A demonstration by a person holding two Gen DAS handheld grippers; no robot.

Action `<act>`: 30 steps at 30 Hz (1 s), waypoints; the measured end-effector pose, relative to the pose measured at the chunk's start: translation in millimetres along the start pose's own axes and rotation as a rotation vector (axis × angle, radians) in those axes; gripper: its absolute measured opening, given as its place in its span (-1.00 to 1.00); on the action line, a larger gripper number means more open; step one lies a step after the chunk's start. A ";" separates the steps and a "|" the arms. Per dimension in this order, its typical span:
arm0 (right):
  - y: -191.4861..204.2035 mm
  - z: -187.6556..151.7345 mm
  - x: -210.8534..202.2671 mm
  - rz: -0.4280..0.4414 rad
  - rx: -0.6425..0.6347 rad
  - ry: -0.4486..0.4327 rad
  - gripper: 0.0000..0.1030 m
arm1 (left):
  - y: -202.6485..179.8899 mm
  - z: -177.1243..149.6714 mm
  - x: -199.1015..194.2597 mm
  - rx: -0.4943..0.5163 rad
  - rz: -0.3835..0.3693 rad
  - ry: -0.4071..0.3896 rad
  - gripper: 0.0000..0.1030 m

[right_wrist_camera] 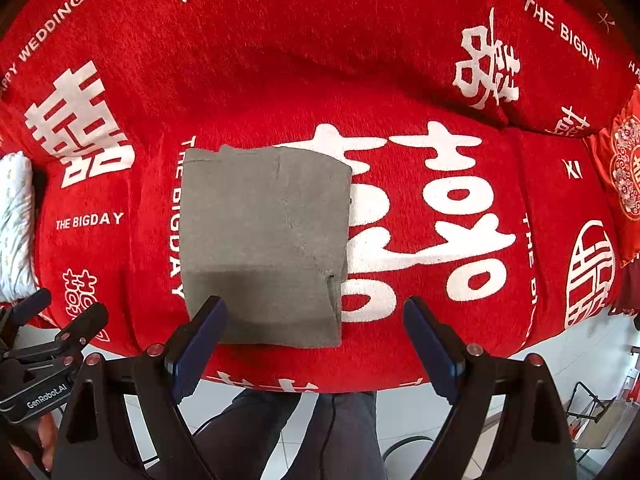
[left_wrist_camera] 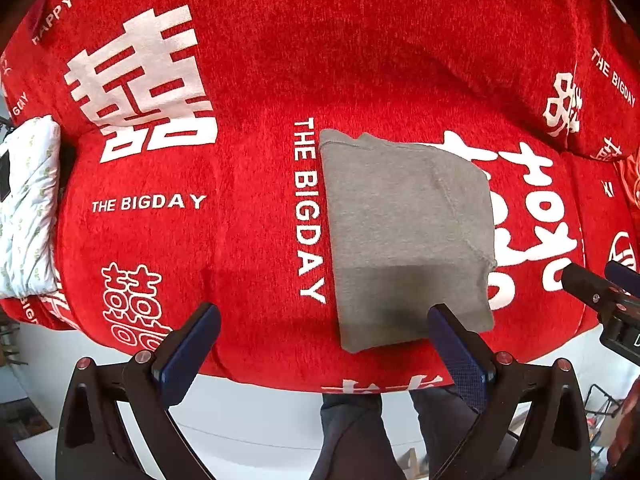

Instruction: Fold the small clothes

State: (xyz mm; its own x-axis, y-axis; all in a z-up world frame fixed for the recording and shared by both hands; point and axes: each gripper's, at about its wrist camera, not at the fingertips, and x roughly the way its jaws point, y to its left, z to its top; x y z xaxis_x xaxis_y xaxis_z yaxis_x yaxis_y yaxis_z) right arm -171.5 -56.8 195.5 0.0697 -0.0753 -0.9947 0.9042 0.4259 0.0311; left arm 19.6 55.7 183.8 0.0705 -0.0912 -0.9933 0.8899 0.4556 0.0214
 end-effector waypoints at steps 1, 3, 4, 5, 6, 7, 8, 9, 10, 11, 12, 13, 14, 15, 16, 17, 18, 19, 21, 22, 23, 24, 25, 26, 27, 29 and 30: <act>0.0 0.0 0.0 0.000 0.000 0.000 0.78 | -0.2 0.3 -0.2 0.000 0.002 -0.001 1.00; 0.3 1.5 0.2 0.001 -0.002 0.003 0.78 | -0.6 0.5 -0.5 0.000 0.005 -0.002 1.00; 0.4 1.6 0.3 0.002 -0.002 0.004 0.78 | -0.8 0.2 -0.6 -0.002 0.005 -0.003 1.00; 0.3 1.7 0.4 0.003 -0.002 0.005 0.78 | -0.8 0.2 -0.6 -0.003 0.003 -0.003 1.00; 0.3 1.6 0.6 0.003 -0.002 0.006 0.78 | -1.0 0.1 -0.7 -0.005 0.002 -0.003 1.00; 0.4 1.0 0.8 0.004 -0.001 0.007 0.78 | -1.3 0.2 -0.9 -0.007 0.002 -0.004 1.00; 0.3 0.7 0.8 0.005 0.001 0.007 0.78 | -1.1 0.1 -1.1 -0.009 0.004 -0.005 1.00; 0.3 0.0 0.5 0.007 0.002 0.006 0.78 | -0.7 0.2 -1.2 -0.007 0.005 -0.006 1.00; 0.2 -0.4 0.2 0.007 0.002 0.004 0.78 | -0.7 0.3 -1.3 -0.006 0.007 -0.006 1.00; 0.4 -0.6 -0.2 0.007 0.001 0.002 0.78 | -0.2 0.0 -1.8 -0.008 0.007 -0.007 1.00; 0.8 -0.9 -0.4 0.007 0.000 0.001 0.78 | -0.2 0.0 -1.9 -0.008 0.007 -0.007 1.00; 1.0 -1.3 -0.5 0.006 0.000 0.001 0.78 | -0.3 0.0 -1.8 -0.008 0.007 -0.008 1.00; 1.2 -1.7 -0.6 0.006 -0.001 0.000 0.78 | -0.4 0.4 -1.9 -0.008 0.010 -0.009 1.00; 1.2 -1.7 -0.5 0.006 -0.001 0.001 0.78 | 0.5 -0.2 -2.6 -0.012 0.012 -0.011 1.00; 1.3 -1.7 -0.3 0.006 0.000 0.002 0.78 | 0.8 -0.2 -2.9 -0.014 0.013 -0.012 1.00; 1.3 -1.6 -0.4 0.007 0.001 0.002 0.78 | 0.8 0.5 -3.2 -0.013 0.012 -0.014 1.00; 1.4 -2.1 -0.3 0.008 0.001 0.003 0.78 | 1.1 0.1 -3.6 -0.014 0.013 -0.016 1.00; 1.5 -2.2 -0.4 0.009 0.000 0.004 0.78 | 1.2 -0.2 -4.0 -0.015 0.014 -0.017 1.00; 2.1 -3.7 -0.5 0.010 0.000 0.004 0.78 | 0.3 -0.7 -5.0 -0.014 0.017 -0.023 1.00; 2.1 -3.9 -0.6 0.011 -0.001 0.003 0.78 | -0.1 -0.7 -5.3 -0.013 0.020 -0.026 1.00; 2.2 -4.0 -0.8 0.012 -0.001 0.004 0.78 | -0.6 -1.5 -5.4 -0.014 0.023 -0.027 1.00; 2.4 -4.3 -0.7 0.011 -0.002 0.005 0.78 | -1.2 -2.6 -5.5 -0.017 0.024 -0.028 1.00; 2.4 -4.2 -0.6 0.011 -0.003 0.005 0.78 | -1.2 -2.6 -5.4 -0.018 0.023 -0.027 1.00; 2.5 -4.2 -0.7 0.010 -0.003 0.005 0.78 | -1.1 -2.7 -5.4 -0.020 0.021 -0.026 1.00; 2.6 -4.2 -0.8 0.009 -0.003 0.005 0.78 | -1.3 -3.2 -5.6 -0.023 0.021 -0.026 1.00; 2.5 -5.5 -0.6 0.008 -0.003 0.005 0.78 | -0.9 -3.0 -5.5 -0.023 0.023 -0.028 1.00; 2.5 -5.5 -0.6 0.008 -0.003 0.005 0.78 | -0.5 -3.1 -5.4 -0.027 0.025 -0.029 1.00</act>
State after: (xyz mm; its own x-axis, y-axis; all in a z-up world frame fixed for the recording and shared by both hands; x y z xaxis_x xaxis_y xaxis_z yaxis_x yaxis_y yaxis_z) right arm -171.5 -50.7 195.6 0.0752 -0.0676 -0.9949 0.9022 0.4295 0.0390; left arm 17.4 58.8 188.8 0.1055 -0.1049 -0.9889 0.8755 0.4813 0.0423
